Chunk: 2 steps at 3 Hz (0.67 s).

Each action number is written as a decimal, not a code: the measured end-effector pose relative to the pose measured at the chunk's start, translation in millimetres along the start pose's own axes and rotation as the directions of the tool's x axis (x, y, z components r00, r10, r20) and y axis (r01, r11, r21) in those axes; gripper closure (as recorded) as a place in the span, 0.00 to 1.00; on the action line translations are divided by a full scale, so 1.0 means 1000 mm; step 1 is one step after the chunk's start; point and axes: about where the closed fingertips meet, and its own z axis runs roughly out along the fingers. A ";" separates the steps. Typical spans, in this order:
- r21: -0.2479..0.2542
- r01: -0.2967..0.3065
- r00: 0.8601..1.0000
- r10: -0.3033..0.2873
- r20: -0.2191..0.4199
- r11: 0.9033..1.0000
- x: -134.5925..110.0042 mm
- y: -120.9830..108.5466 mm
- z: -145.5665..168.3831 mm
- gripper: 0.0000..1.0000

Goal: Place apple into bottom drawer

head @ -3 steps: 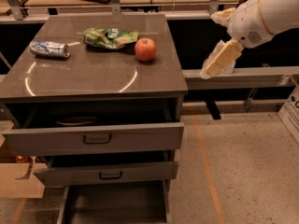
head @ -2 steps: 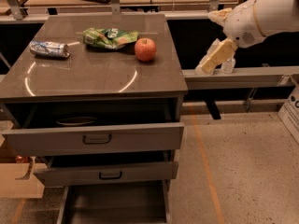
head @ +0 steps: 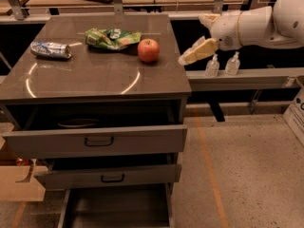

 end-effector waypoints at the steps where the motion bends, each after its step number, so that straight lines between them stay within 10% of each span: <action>1: -0.001 -0.017 1.000 0.017 0.017 1.000 0.003 -0.002 0.006 0.00; 2: 0.014 -0.022 1.000 0.022 0.020 1.000 0.004 -0.003 0.016 0.00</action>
Offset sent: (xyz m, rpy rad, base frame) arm 0.0069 0.0019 -0.0098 0.0174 0.0111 -0.0508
